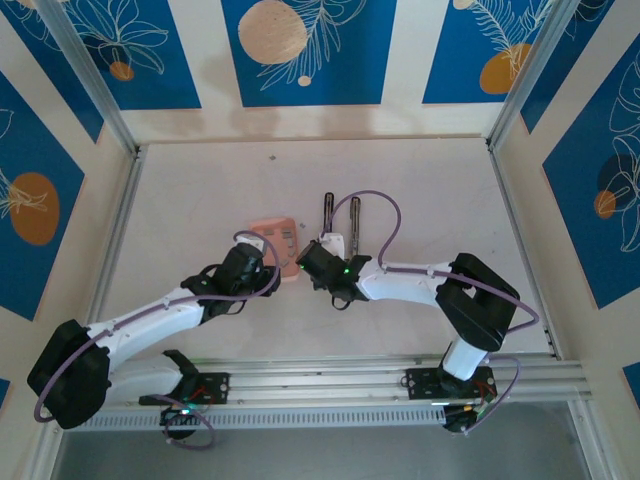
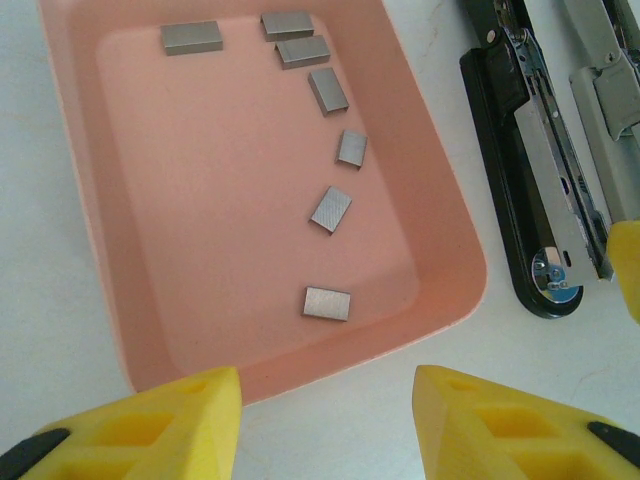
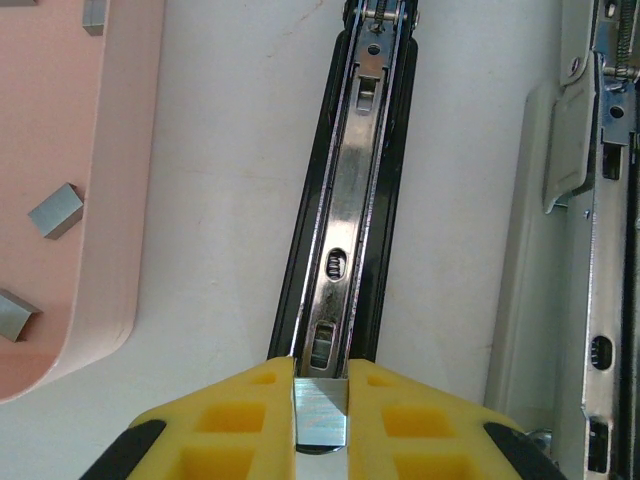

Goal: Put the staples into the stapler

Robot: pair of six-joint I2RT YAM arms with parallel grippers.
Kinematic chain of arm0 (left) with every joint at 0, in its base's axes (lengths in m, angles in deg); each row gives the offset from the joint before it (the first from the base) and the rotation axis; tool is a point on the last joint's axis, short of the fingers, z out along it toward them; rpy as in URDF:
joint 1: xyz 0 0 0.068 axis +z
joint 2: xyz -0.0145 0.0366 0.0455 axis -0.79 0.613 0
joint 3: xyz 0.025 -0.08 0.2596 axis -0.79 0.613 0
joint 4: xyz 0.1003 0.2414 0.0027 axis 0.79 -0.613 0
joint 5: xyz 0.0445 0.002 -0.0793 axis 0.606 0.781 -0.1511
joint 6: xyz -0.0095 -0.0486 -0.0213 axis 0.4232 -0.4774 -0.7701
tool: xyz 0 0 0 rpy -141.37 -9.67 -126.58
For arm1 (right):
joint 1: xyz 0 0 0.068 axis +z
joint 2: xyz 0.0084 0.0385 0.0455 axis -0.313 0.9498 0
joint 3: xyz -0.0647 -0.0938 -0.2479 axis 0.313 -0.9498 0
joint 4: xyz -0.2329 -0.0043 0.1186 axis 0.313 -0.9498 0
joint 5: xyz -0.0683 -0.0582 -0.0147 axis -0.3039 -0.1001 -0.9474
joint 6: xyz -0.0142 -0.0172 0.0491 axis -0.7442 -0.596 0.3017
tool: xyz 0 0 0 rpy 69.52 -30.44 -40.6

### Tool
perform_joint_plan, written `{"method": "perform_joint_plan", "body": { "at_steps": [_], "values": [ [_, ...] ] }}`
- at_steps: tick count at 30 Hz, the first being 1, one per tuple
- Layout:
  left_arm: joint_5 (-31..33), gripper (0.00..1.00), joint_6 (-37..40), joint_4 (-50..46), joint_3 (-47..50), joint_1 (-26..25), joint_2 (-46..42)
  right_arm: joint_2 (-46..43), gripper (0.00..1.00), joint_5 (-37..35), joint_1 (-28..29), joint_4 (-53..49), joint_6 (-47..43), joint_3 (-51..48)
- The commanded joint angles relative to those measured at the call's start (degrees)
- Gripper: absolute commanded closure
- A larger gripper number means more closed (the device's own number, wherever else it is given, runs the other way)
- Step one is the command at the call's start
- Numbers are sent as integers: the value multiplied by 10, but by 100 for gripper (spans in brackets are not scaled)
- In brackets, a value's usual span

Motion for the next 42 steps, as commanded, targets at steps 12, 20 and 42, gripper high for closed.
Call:
{"method": "perform_joint_plan", "body": {
  "at_steps": [12, 20, 42],
  "values": [
    [2, 51, 3, 2, -10, 7, 1, -38, 83, -13, -4, 10, -22, 15],
    [4, 51, 3, -1, -11, 6, -1, -17, 83, 2, -9, 16, -13, 12],
    [3, 51, 4, 1, -12, 7, 3, 5, 84, 17, -14, 10, 0, 6]
  ]
}}
